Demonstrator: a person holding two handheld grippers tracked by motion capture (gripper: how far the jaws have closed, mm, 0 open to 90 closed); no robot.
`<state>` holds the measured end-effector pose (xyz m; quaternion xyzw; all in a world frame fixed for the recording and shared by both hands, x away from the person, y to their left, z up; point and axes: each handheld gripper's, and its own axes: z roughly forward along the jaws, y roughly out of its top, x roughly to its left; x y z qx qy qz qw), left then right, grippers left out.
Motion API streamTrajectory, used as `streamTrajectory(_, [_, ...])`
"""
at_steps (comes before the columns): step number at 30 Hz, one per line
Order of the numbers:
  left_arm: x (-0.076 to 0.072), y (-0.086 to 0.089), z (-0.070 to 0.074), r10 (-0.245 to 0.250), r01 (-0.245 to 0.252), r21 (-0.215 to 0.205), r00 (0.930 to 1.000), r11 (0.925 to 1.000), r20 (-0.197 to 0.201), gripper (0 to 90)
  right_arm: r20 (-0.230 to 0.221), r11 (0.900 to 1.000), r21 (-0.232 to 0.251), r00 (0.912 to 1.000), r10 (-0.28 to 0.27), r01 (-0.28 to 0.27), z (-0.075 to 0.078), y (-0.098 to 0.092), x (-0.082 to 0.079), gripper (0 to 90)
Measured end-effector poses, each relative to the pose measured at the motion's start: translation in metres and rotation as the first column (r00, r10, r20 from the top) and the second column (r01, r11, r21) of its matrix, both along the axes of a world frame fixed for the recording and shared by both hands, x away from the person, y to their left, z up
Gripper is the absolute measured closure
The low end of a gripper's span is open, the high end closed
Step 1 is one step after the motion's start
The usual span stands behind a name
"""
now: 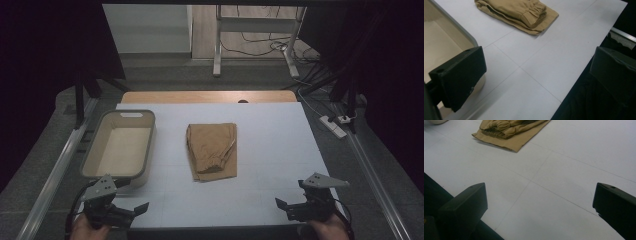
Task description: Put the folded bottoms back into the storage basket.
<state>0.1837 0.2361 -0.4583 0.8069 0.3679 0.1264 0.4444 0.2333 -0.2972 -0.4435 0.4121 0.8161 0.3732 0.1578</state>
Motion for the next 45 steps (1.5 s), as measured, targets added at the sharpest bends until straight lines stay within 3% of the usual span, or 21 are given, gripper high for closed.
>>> streamTrajectory(15, [0.022, -0.014, -0.002, -0.019, 0.018, -0.033, 0.9993, 0.9993, -0.032, 0.0, -0.001, 1.000, 0.000, 1.0000, 0.007, -0.007, 0.000, 0.000, 0.000, 0.0])
streamTrajectory(19, [0.029, -0.021, -0.003, -0.018, 0.018, -0.007, 0.9991, 0.9998, -0.038, 0.0, -0.001, 1.000, -0.005, 1.0000, 0.007, -0.007, 0.000, 0.001, 0.000, 0.0])
streamTrajectory(26, [0.042, -0.037, -0.004, -0.052, 0.052, -0.010, 0.9977, 0.9986, -0.044, 0.0, 0.000, 1.000, -0.006, 1.0000, 0.008, -0.008, 0.000, 0.001, 0.000, 0.0])
streamTrajectory(34, [0.054, -0.051, -0.004, -0.046, 0.047, 0.014, 0.9985, 0.9988, -0.029, 0.0, -0.002, 1.000, -0.016, 0.9999, 0.013, -0.014, -0.001, 0.002, 0.000, 0.0])
streamTrajectory(45, [0.076, -0.066, -0.009, -0.051, 0.052, 0.012, 0.9977, 0.9986, -0.044, 0.0, 0.003, 0.999, -0.026, 0.9998, 0.019, -0.019, -0.001, 0.003, 0.000, 0.0])
